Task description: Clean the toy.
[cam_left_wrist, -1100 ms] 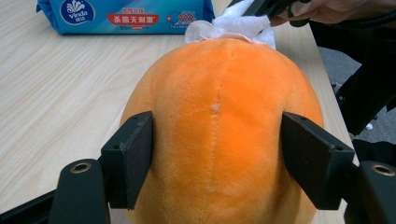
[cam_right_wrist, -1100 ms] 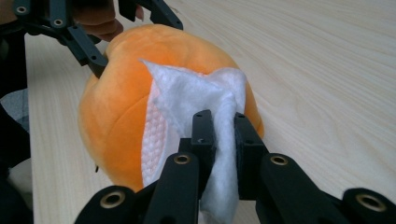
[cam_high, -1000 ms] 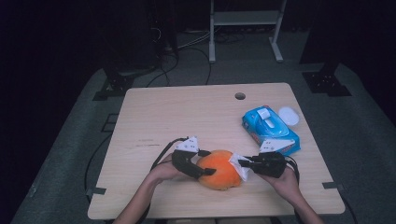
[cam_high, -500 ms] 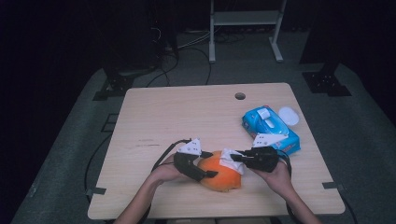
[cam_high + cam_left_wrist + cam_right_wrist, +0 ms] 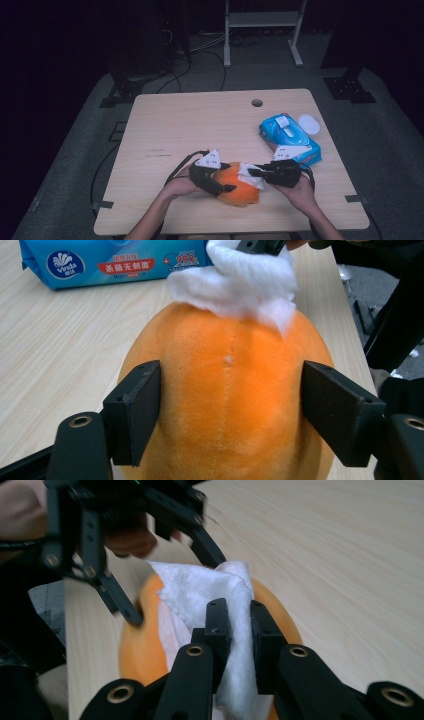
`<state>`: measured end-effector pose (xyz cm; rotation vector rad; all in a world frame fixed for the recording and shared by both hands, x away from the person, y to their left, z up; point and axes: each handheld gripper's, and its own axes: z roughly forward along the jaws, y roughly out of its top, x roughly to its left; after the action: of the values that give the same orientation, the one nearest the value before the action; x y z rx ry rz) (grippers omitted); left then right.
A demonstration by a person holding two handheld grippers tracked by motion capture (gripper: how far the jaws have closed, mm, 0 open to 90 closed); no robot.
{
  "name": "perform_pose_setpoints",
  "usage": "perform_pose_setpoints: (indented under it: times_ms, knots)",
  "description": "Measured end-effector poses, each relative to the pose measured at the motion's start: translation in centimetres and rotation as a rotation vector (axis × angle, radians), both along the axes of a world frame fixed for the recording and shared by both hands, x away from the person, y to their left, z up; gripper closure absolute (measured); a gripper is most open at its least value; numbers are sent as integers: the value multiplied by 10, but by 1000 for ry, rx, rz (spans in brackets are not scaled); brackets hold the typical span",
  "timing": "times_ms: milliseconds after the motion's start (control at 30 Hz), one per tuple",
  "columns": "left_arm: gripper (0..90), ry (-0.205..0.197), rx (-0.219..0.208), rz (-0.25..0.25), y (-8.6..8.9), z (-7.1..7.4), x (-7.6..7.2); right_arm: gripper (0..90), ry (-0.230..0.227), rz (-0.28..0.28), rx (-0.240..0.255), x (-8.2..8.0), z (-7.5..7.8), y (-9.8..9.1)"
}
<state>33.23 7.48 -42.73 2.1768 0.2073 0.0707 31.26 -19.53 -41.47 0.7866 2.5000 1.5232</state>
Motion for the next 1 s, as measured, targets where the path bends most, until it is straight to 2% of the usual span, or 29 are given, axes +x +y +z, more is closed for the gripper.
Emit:
perform_pose_setpoints:
  times_ms: [100,200,267,600,700,767,867,933,1000]
  knots:
    - [251,-12,10,-5,-2,1,-2,807,-33,33,-16,1,8,18]
    - [251,-15,19,-2,0,1,-2,807,-67,49,-69,1,10,30]
    - [251,-13,13,-8,2,0,-2,807,-65,47,-75,2,9,29]
    - [250,-23,17,-17,-3,1,-4,806,-2,-33,-61,-1,-5,-9]
    - [245,-23,21,-16,-5,2,-4,807,-24,-26,-64,-2,0,-4]
    - [245,-24,20,-15,-5,1,-4,806,-36,-3,-52,-1,5,6]
    - [234,-23,20,-10,-4,2,-4,806,-54,22,-71,1,9,17]
    - [203,-7,9,-2,-1,3,-3,806,-55,32,-95,3,6,22]
    - [161,21,-6,15,3,6,1,806,-47,30,-89,3,2,21]
